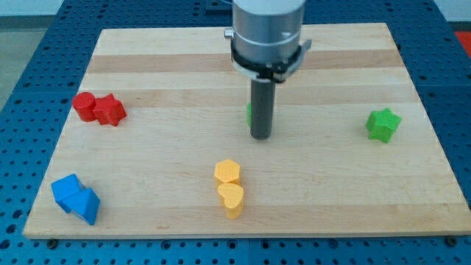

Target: Push green circle to the center of the board

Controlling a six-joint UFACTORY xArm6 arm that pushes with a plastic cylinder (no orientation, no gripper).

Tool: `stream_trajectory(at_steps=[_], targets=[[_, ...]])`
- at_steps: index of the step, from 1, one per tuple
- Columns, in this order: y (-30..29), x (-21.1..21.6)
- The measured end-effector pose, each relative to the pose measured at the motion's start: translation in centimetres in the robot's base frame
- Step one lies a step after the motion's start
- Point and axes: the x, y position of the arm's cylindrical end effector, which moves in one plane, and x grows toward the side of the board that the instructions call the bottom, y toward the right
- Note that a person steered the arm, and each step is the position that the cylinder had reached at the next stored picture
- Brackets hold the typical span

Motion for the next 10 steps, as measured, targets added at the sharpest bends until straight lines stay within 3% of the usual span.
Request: stream_trajectory(at_steps=[1, 2, 3, 4, 5, 6, 7, 10], targets=[[-1.7, -3.3], [-2.3, -3.3], [2.6, -2.8], [8.1, -6.2], [9.2, -12.1], [5.4, -15.7], [1.3, -15.6], [0.9, -11.3]])
